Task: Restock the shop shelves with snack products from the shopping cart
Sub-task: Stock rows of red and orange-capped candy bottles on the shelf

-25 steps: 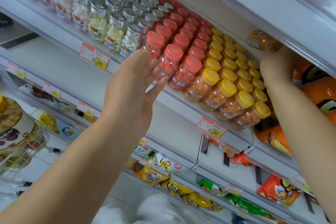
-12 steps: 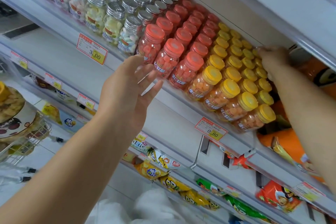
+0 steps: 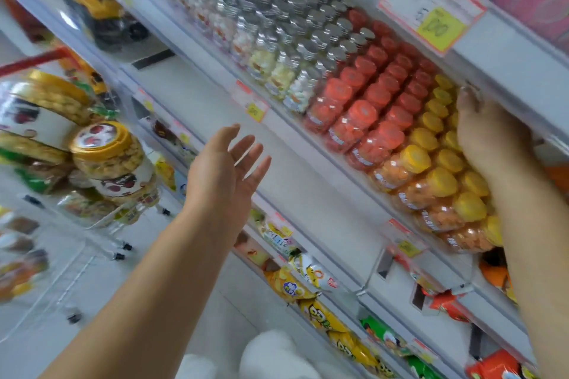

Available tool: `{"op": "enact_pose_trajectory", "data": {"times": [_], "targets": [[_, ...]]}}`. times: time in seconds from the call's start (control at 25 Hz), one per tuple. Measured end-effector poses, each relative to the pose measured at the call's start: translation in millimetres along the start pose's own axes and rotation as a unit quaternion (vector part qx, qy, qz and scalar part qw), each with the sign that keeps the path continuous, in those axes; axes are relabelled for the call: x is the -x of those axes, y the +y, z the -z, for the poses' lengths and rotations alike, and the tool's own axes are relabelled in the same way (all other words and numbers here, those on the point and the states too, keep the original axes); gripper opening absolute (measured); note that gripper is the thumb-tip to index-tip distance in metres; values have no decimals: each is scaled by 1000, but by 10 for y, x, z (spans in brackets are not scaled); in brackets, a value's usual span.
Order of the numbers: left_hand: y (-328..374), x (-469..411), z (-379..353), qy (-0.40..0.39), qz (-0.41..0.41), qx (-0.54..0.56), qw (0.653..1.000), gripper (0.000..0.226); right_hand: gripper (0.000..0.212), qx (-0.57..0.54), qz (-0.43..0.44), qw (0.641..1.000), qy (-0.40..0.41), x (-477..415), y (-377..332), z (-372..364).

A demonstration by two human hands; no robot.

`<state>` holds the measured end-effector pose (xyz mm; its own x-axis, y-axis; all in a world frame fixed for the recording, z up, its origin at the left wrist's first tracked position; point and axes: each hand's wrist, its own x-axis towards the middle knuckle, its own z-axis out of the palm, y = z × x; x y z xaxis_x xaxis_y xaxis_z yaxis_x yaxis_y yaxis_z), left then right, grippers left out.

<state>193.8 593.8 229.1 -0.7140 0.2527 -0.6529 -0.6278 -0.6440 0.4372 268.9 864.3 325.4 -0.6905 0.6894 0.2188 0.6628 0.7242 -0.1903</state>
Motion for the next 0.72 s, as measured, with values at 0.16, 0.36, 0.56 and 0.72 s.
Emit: {"op": "enact_pose_trajectory", "data": {"times": [0.16,0.36,0.56,0.72], "targets": [[667,-51,702,24,-2,-19,1000,7,47,-95,147,982,64,708,-952,-355],[1547,-248,2311,163,14,-80,983,11,43,-207,285,932,-91,1882,-2509,-1455],[2062,-390,3883,318,38,-33,947,21,32,-196,322,820,-430,2932,-3928,-2726],[2291,-556,4590,386,35,39,921,15,32,-78,328,753,-565,3315,-4634,-3834]]}}
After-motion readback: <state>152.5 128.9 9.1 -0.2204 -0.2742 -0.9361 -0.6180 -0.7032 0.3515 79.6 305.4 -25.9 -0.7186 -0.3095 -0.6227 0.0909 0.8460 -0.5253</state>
